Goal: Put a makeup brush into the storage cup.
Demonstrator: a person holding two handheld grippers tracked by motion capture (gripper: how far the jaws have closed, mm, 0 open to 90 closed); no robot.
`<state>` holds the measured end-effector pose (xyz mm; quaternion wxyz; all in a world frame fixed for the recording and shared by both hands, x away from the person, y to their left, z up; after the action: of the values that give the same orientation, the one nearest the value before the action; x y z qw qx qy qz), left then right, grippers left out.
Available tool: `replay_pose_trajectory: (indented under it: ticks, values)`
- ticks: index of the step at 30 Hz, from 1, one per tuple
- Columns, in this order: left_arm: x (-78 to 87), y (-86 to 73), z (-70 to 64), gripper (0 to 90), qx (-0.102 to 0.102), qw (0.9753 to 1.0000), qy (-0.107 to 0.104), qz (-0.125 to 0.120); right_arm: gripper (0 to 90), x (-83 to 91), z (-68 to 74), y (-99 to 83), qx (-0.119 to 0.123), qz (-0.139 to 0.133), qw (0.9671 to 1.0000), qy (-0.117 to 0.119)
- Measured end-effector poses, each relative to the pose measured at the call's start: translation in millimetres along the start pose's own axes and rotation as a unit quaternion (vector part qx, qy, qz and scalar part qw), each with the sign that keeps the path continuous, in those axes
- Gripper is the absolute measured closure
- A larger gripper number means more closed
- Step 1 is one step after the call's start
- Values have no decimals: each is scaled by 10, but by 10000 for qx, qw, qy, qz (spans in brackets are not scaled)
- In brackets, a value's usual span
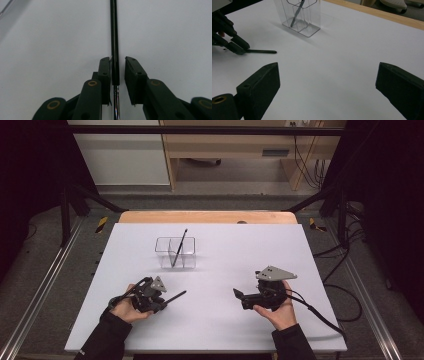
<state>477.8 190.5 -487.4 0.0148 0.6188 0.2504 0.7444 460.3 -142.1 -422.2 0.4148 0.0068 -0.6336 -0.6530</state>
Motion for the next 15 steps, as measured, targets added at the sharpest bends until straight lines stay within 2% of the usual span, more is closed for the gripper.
replay_pose_trajectory:
  ticks: [3, 6, 15]
  values:
    - [-4, 18, -10, 761, 23, 10000, -29, 88, 60, 5, -3, 2, -7, 16, 10000, -5]
    - [-7, 26, -29, 824, 14, 9999, -59, 103, 58, 1, -12, 5, 32, 31, 10000, -12]
    - [-10, 67, -42, 836, -110, 9995, -13, 306, 56, 4, -38, 25, 97, 134, 9998, -61]
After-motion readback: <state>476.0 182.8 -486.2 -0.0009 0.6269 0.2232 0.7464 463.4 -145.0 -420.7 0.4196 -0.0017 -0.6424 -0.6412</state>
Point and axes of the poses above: each handheld gripper's, and its own axes: x roughly backward along the jaws, y roughly out of its top, z roughly to its left, the point moved 4 cm from there along -x, roughly forward along the jaws, and after that the axes turned 11 degrees about -x, right-handed, at the moved point
